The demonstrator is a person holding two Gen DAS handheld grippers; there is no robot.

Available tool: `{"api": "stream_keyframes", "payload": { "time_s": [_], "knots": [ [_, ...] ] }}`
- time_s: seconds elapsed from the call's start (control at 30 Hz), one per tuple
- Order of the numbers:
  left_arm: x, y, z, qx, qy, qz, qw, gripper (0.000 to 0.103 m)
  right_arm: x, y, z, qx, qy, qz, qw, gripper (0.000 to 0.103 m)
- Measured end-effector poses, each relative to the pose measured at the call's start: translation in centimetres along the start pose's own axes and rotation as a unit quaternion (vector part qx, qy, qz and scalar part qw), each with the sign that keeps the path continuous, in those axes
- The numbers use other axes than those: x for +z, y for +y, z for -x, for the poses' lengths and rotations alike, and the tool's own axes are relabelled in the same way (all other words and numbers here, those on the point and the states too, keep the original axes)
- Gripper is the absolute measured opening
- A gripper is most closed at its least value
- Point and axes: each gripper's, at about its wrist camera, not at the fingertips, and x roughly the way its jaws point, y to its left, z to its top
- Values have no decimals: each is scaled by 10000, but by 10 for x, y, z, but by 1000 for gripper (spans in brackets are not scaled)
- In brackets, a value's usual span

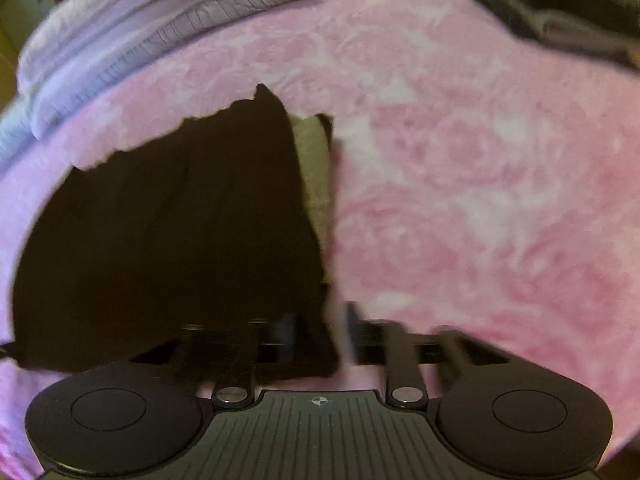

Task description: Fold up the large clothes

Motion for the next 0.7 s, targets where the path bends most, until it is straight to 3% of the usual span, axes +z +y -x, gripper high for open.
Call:
{"api": "stream_keyframes", "payload": {
  "time_s": [0.07, 0.17, 0.23, 0.43, 0.7],
  "knots": [
    [0, -15, 13, 407, 25, -275, 9988, 31, -4, 10, 14, -345, -103, 269, 9990, 57],
    [-7, -42, 29, 853, 43, -716, 9938, 47, -15, 25, 27, -341, -45, 550, 9979, 63],
    [-11, -59, 36, 870, 115, -805, 9929, 55, -23, 32, 31, -122, 95, 525, 9985, 65],
    [-30, -105, 45, 971, 374, -827, 9911, 64, -44, 54, 37, 260, 416, 561, 9972, 65],
    [-60, -136, 48, 1021, 703, -767, 9893, 64, -57, 54, 47, 337, 421, 766, 9956, 66]
  ]
}}
